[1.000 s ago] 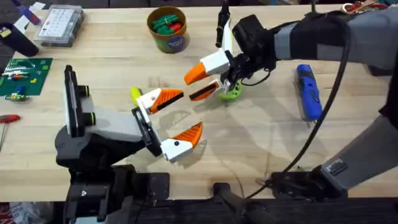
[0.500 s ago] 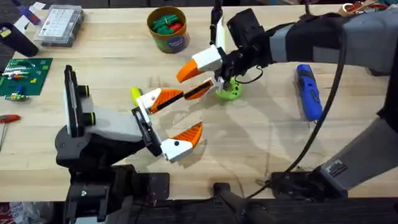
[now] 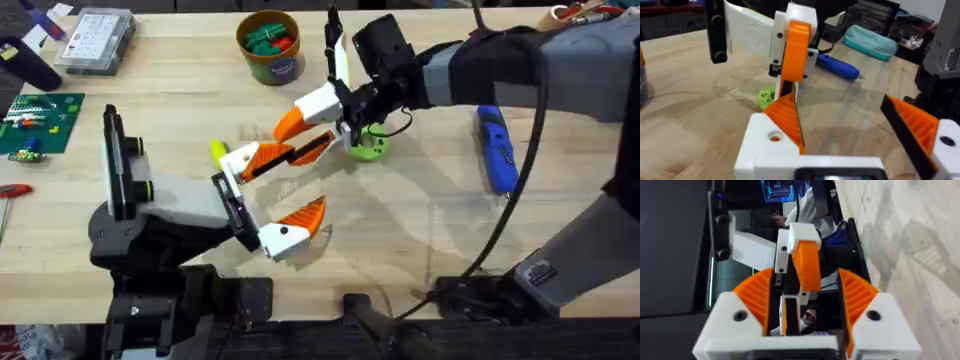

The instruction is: Pick up the gripper from the table and insert it into the empty holder that is missing its gripper. Then pick up a screw, insert it into the mounting hole, and use the screwdriver to tighten it. Finally, clean up the table by picking up the vegetable and placing it into the bucket.

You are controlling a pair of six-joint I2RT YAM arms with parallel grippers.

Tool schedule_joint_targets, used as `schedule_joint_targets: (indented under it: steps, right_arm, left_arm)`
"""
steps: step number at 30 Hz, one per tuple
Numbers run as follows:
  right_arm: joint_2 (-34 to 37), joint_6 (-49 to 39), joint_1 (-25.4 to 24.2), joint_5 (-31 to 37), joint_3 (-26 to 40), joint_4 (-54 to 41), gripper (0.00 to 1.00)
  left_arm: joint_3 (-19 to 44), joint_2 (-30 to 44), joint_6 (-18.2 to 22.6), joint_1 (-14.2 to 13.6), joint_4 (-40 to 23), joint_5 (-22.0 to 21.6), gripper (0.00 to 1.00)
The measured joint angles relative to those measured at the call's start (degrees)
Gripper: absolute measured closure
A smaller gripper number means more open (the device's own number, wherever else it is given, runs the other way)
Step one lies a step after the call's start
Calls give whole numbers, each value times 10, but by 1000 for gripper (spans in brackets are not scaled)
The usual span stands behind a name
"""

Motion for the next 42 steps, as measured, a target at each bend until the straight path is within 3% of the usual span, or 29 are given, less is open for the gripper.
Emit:
schedule_joint_targets:
  steps: [2, 26, 28, 33, 42]
  right_arm:
    - [0, 7, 2, 5, 0, 1, 459]
    - [0, 28, 9, 14, 0, 12, 698]
    - [0, 28, 9, 14, 0, 12, 743]
    - [0, 28, 9, 8, 0, 13, 977]
    - [0, 30, 9, 1, 0, 12, 994]
  left_arm:
    - [0, 0, 0, 0, 0, 0, 12]
    - [0, 0, 0, 0, 0, -10, 12]
    - [0, 0, 0, 0, 0, -11, 12]
    - [0, 0, 0, 0, 0, -11, 12]
    - [0, 0, 22, 0, -1, -2, 12]
